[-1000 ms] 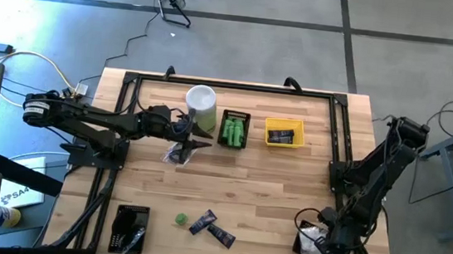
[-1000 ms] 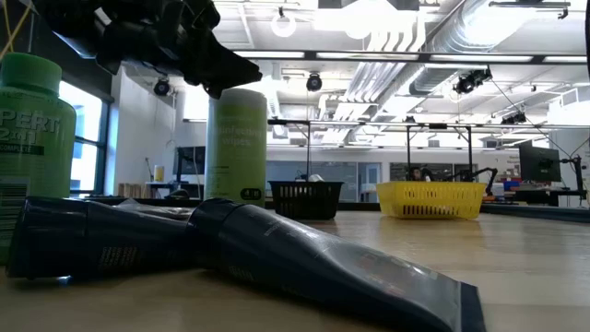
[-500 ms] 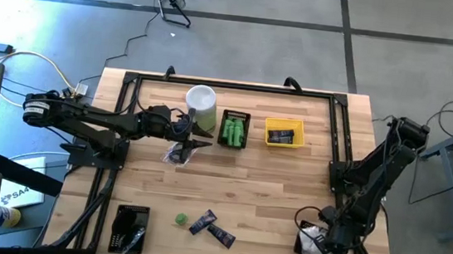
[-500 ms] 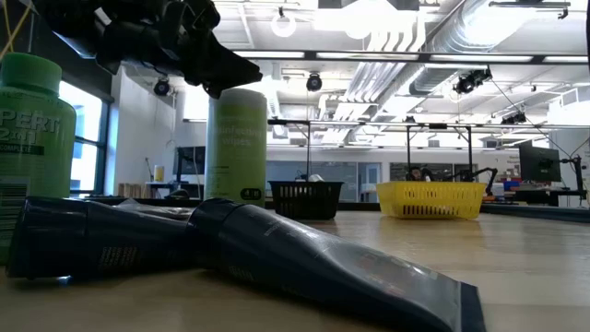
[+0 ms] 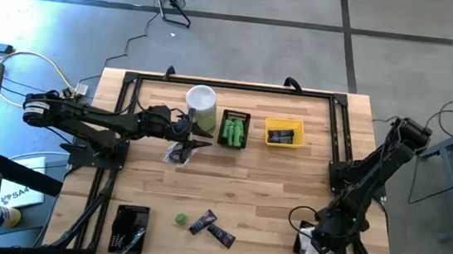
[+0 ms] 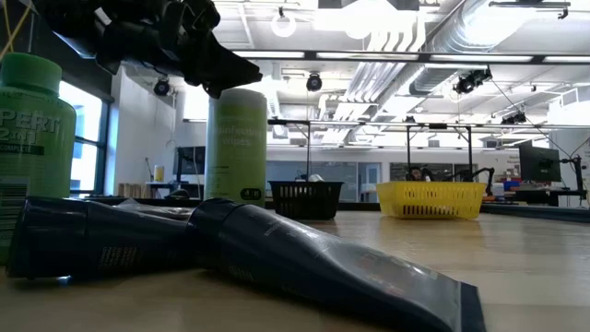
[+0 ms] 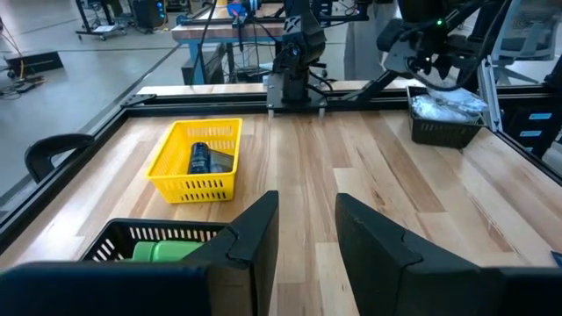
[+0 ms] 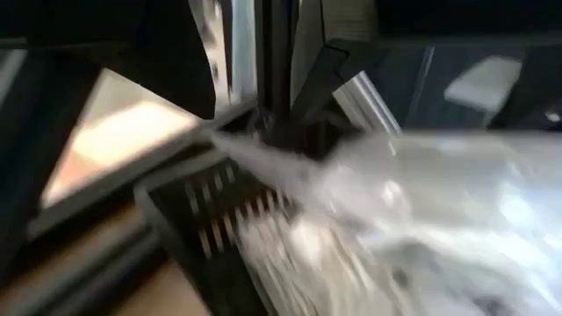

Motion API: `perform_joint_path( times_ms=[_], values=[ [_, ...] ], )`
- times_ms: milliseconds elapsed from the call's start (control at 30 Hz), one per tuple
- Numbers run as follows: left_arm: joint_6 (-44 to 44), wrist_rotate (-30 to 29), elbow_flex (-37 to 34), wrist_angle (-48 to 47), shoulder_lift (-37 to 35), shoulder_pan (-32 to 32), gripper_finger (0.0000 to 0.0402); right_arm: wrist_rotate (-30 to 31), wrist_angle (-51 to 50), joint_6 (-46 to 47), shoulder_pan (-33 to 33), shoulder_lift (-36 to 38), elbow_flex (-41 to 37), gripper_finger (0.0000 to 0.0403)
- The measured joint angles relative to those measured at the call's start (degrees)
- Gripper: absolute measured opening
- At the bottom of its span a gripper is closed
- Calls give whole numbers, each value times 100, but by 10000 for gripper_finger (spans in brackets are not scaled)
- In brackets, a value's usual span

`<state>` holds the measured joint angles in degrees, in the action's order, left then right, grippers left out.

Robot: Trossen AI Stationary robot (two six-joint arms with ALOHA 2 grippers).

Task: Pick & Place Travel size toiletries
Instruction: Put the white cotton pack into the bottom right black bin, then put the black hair brush into the bottom left black bin

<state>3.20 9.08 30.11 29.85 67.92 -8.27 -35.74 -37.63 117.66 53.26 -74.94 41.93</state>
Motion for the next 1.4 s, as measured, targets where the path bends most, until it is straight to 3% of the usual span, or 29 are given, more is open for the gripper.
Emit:
perform_joint_path(
  times_ms=[300, 567, 800, 900, 1033, 1167, 1400],
  values=[
    [158, 0, 0, 0, 0, 0, 113, -242, -159, -478, -527, 0, 0, 123],
    [286, 0, 0, -107, 0, 0, 113, -1002, -233, -630, -920, 30, -2, 97],
    [299, 1, 0, -190, 0, 0, 113, -905, -159, -311, -1180, 522, -2, 54],
    [302, 0, 0, -190, 0, 0, 113, -148, -68, -338, -1287, 868, -2, 30],
    [299, 2, 0, -199, 0, 0, 113, 1396, 13, -985, -1402, 1342, -2, 7],
    [299, 2, 0, -219, 0, 0, 113, 2882, 15, -2024, -1538, 1683, -2, 5],
    [291, 3, 0, -219, -1, 1, 113, 4838, 15, -4243, -1952, 1846, -2, 4]
  ],
)
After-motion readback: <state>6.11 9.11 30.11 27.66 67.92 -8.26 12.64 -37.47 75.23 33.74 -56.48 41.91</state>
